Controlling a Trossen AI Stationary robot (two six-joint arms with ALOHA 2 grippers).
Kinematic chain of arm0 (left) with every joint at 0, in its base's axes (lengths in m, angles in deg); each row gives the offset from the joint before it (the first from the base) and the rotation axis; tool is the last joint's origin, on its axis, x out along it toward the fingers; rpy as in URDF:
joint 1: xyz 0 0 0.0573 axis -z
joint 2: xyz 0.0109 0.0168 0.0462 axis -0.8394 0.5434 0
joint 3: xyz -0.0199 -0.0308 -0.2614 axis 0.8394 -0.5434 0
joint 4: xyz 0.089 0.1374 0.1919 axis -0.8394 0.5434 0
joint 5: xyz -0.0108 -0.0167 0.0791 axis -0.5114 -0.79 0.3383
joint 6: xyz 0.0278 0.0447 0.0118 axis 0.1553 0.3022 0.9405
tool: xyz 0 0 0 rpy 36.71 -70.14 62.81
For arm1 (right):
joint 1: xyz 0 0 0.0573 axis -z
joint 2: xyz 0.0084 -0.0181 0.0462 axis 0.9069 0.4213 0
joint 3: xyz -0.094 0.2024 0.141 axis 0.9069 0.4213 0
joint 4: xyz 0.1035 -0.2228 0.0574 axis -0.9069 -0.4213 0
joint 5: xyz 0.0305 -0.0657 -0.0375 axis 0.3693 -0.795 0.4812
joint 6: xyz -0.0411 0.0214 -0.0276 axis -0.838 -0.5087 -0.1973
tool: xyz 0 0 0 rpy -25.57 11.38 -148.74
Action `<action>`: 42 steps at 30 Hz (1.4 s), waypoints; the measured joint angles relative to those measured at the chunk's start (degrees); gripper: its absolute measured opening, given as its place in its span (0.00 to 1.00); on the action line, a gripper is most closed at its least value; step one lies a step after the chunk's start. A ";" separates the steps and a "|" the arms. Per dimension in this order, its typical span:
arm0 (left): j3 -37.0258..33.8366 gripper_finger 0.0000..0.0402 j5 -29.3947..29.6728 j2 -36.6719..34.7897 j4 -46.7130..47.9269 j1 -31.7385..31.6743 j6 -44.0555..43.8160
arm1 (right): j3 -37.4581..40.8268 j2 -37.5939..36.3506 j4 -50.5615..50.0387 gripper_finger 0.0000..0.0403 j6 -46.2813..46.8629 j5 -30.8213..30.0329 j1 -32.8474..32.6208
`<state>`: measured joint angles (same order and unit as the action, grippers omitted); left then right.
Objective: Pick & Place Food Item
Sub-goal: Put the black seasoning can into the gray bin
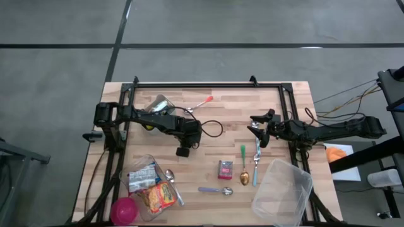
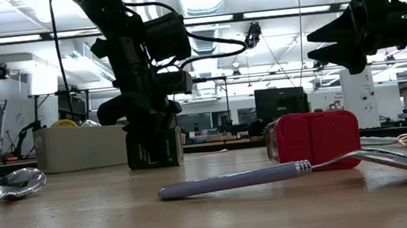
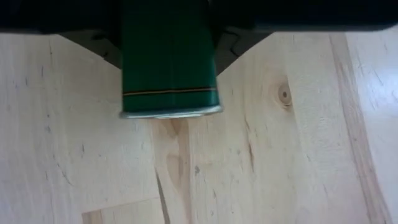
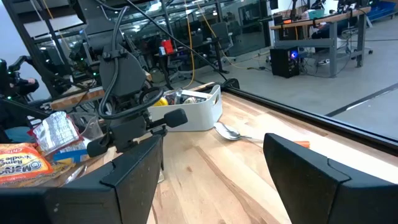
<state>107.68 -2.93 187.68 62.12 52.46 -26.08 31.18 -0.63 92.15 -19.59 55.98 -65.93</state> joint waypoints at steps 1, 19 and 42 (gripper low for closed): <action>0.00 0.28 0.18 0.00 -0.14 0.00 -0.20 | 0.00 0.00 0.00 0.69 0.02 0.00 0.02; 0.63 0.28 2.10 -4.25 0.96 -0.09 -6.85 | 0.00 0.00 0.00 0.69 0.02 0.00 0.00; 0.90 0.32 19.47 -30.79 20.64 -8.86 -38.61 | -0.01 0.00 0.00 0.69 0.00 0.00 0.01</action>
<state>108.57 16.54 156.90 82.75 43.59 -64.69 31.18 -0.63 92.15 -19.59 55.98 -65.92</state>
